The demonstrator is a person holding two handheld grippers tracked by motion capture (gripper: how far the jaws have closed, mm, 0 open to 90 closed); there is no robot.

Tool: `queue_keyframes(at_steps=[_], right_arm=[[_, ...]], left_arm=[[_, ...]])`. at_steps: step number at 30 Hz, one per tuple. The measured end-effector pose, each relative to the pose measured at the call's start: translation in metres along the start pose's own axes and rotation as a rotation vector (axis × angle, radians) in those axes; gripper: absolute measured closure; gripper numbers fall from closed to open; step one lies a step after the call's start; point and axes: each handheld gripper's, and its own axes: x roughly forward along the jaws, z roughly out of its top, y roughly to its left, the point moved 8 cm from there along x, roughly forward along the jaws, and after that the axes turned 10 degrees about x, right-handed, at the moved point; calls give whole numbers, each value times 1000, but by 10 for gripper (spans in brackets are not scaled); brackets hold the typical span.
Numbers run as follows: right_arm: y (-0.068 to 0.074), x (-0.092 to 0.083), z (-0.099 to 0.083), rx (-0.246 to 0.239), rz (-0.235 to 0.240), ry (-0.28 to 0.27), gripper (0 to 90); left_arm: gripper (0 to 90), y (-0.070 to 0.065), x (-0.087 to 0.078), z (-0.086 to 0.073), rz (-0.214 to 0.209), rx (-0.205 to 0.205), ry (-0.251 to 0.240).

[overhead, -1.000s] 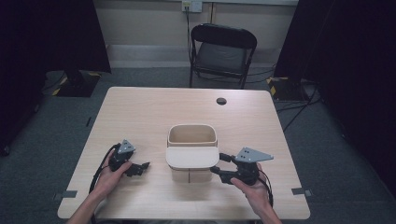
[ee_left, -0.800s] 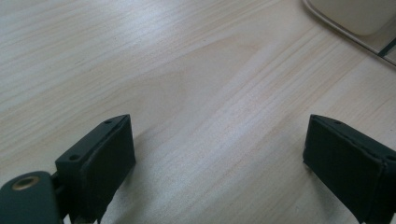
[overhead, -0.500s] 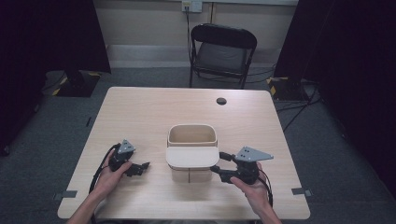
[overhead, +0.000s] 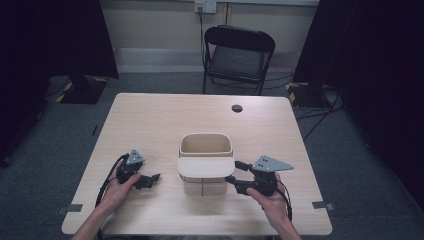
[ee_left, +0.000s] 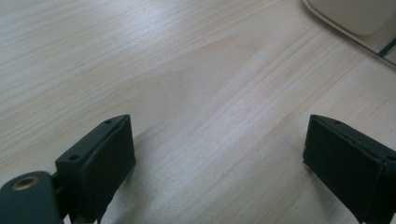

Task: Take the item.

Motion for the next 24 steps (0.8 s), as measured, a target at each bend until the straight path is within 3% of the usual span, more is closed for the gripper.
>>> queue_keyframes(at_steps=[24], right_arm=[[0, 2, 7, 4, -7, -12, 381]], left_arm=[[83, 0, 0, 0, 1, 0, 0]])
